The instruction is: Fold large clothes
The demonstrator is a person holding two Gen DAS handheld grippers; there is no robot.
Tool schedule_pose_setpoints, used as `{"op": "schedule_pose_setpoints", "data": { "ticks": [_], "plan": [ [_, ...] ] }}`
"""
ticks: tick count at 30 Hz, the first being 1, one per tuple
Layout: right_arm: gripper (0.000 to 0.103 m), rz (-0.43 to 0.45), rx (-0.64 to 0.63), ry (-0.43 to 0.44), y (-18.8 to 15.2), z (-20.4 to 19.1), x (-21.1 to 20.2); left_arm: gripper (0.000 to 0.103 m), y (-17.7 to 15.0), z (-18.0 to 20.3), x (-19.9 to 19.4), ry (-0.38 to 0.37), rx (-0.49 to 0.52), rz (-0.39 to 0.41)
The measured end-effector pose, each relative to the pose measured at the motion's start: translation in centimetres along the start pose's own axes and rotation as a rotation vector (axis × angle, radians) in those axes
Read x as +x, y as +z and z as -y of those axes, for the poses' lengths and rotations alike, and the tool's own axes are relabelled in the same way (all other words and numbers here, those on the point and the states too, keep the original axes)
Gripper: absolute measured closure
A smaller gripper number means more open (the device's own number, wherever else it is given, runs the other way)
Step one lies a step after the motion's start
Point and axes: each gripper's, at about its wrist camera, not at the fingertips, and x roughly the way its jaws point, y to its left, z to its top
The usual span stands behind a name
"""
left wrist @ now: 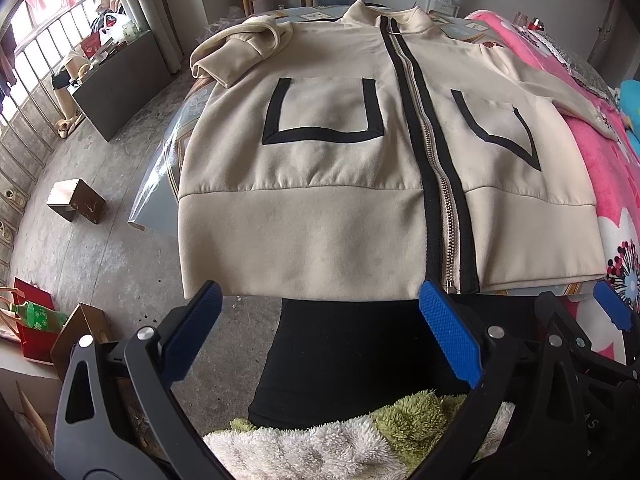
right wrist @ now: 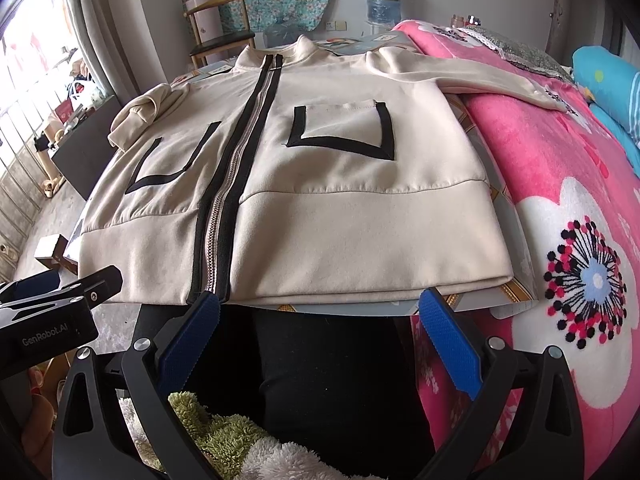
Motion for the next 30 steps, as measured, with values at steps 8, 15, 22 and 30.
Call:
{"op": "schedule_pose_setpoints", "data": {
  "ticks": [8, 15, 22, 30],
  "plan": [
    [0.006, -0.001, 0.002, 0.001, 0.01, 0.00, 0.00, 0.007, -0.02, 0.00, -0.01, -0.001, 0.000, 0.001],
    [0.006, -0.004, 0.000, 0.001, 0.01, -0.01, 0.05, 0.007, -0.04, -0.03, 0.00, 0.001, 0.000, 0.001],
    [0.006, -0.007, -0.002, 0.000, 0.00, -0.01, 0.09, 0.007, 0.09, -0.12, -0.11, 0.000, -0.001, 0.001],
    [0.006, -0.005, 0.002, -0.007, 0.05, 0.07, 0.19, 0.007, 0.22, -0.19, -0.05, 0.001, -0.002, -0.002]
  ]
}}
